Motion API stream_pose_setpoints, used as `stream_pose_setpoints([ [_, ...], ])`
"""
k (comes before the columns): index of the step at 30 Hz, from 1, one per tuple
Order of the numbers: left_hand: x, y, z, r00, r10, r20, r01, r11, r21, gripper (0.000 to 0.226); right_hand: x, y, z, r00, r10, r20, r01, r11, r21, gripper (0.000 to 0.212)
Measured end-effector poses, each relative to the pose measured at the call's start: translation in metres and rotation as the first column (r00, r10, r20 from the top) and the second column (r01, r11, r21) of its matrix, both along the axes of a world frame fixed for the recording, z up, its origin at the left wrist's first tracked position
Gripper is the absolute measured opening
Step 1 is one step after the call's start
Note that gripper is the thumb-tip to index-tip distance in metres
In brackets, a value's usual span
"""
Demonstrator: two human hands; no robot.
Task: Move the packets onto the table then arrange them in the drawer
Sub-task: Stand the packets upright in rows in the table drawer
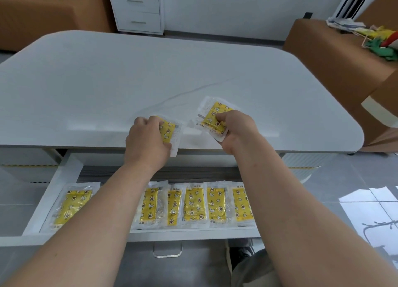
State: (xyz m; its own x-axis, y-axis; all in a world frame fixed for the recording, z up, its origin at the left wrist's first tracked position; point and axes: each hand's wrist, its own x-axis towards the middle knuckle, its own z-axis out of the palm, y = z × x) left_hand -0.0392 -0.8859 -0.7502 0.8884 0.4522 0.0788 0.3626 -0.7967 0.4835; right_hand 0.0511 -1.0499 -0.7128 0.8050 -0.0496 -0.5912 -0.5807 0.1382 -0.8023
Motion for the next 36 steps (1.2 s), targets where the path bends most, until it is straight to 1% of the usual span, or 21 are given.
stream_pose_setpoints([
  [4,-0.001,0.001,0.003,0.999,-0.004,0.054,0.009,0.994,-0.106,0.052,-0.002,-0.001,0.003,1.0,-0.004,0.03,0.004,1.0,-0.022,0.011],
  [9,-0.004,0.01,0.012,0.996,0.07,0.057,-0.053,0.968,-0.246,0.043,-0.007,0.004,0.004,0.997,0.047,0.057,-0.045,0.998,-0.042,0.011],
  [11,-0.005,0.014,0.016,0.991,0.112,0.067,-0.08,0.928,-0.364,0.035,-0.01,0.008,0.005,0.996,0.064,0.063,-0.061,0.997,-0.047,0.012],
  [13,-0.008,0.019,0.019,0.98,0.172,0.095,-0.105,0.868,-0.486,0.023,-0.011,0.013,0.004,0.994,0.098,0.053,-0.094,0.993,-0.075,0.016],
  [14,-0.009,0.021,0.02,0.974,0.2,0.106,-0.118,0.847,-0.518,0.018,-0.012,0.015,0.003,0.992,0.116,0.051,-0.112,0.99,-0.08,0.019],
  [16,-0.014,0.026,0.023,0.969,0.219,0.111,-0.131,0.844,-0.52,0.017,-0.015,0.021,0.002,0.988,0.151,0.043,-0.147,0.985,-0.086,0.025],
  [18,-0.021,0.034,0.028,0.971,0.223,0.09,-0.148,0.85,-0.506,0.027,-0.021,0.027,0.005,0.983,0.184,0.031,-0.179,0.978,-0.108,0.026],
  [20,-0.029,0.046,0.035,0.972,0.235,0.023,-0.191,0.84,-0.507,0.035,-0.026,0.032,0.007,0.974,0.224,0.039,-0.217,0.968,-0.127,0.023],
  [21,-0.034,0.054,0.038,0.972,0.23,-0.037,-0.217,0.834,-0.507,0.037,-0.028,0.034,0.007,0.967,0.252,0.044,-0.244,0.961,-0.132,0.022],
  [23,-0.046,0.07,0.043,0.965,0.172,-0.199,-0.253,0.816,-0.52,0.036,-0.036,0.04,0.006,0.946,0.318,0.059,-0.307,0.941,-0.144,0.023],
  [25,-0.058,0.082,0.042,0.933,0.086,-0.35,-0.277,0.792,-0.543,0.033,-0.043,0.047,0.003,0.924,0.374,0.074,-0.359,0.919,-0.163,0.022],
  [26,-0.063,0.086,0.04,0.913,0.058,-0.403,-0.285,0.798,-0.531,0.033,-0.046,0.05,0.001,0.912,0.403,0.078,-0.386,0.906,-0.171,0.022],
  [30,-0.074,0.102,0.023,0.855,0.053,-0.516,-0.311,0.848,-0.429,0.032,-0.059,0.06,-0.008,0.866,0.493,0.078,-0.472,0.86,-0.193,0.019],
  [33,-0.079,0.112,0.005,0.802,0.049,-0.596,-0.352,0.844,-0.404,0.032,-0.064,0.067,-0.015,0.849,0.523,0.069,-0.499,0.839,-0.215,0.02],
  [34,-0.081,0.115,-0.001,0.782,0.05,-0.621,-0.367,0.843,-0.394,0.036,-0.066,0.069,-0.017,0.843,0.533,0.064,-0.508,0.831,-0.226,0.021],
  [36,-0.086,0.121,-0.013,0.755,0.057,-0.653,-0.387,0.842,-0.375,0.054,-0.068,0.073,-0.019,0.834,0.55,0.055,-0.525,0.82,-0.229,0.022],
])
